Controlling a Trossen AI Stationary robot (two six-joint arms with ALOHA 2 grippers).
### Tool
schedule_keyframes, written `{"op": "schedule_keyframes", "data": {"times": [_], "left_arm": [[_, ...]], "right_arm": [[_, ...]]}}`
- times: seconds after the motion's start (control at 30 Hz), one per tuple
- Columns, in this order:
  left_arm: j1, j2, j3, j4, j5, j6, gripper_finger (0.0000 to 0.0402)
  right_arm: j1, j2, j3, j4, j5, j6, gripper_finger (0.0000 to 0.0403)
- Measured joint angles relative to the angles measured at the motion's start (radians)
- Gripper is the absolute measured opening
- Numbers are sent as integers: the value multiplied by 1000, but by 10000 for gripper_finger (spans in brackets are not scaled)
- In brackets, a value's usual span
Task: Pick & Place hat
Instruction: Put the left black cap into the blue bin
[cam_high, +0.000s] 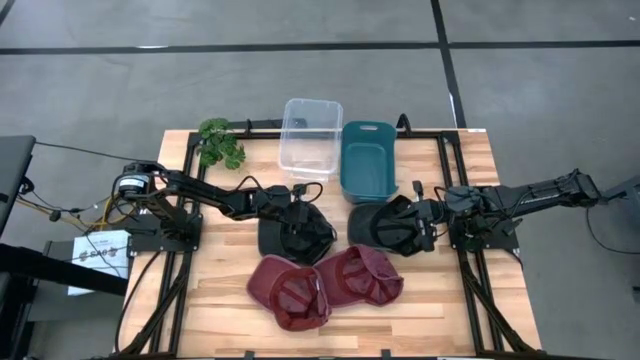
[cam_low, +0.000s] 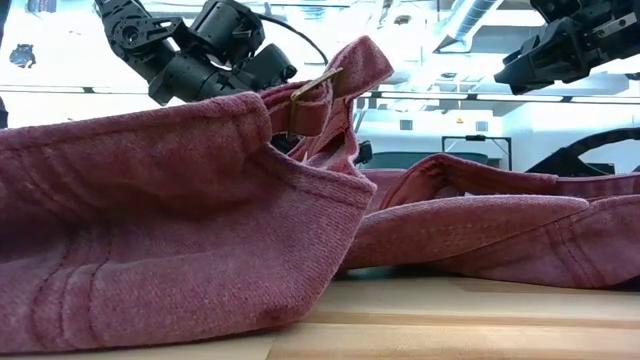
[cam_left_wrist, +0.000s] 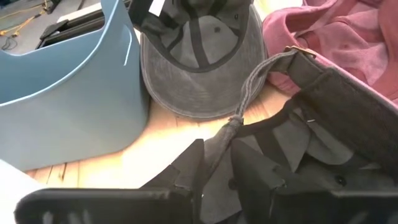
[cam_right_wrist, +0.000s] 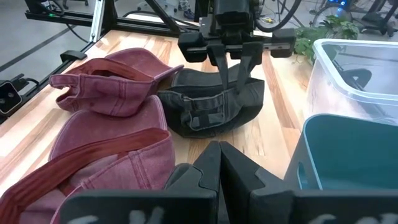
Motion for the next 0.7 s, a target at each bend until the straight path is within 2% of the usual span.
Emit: {"op": "schedule_keyframes", "data": {"times": [0.2,0.37,0.53,0.7], "left_arm": [[0,-1,0,3,0,0,50],[0,-2,1,4,0,-51,11],[-10,-2,1,11,-1,-92,7],[-54,-2,1,93,-34,-93,6]], "right_arm": [[0,0,0,0,0,0,0],[0,0,0,0,0,0,0],[0,0,0,0,0,0,0],[0,0,0,0,0,0,0]]}}
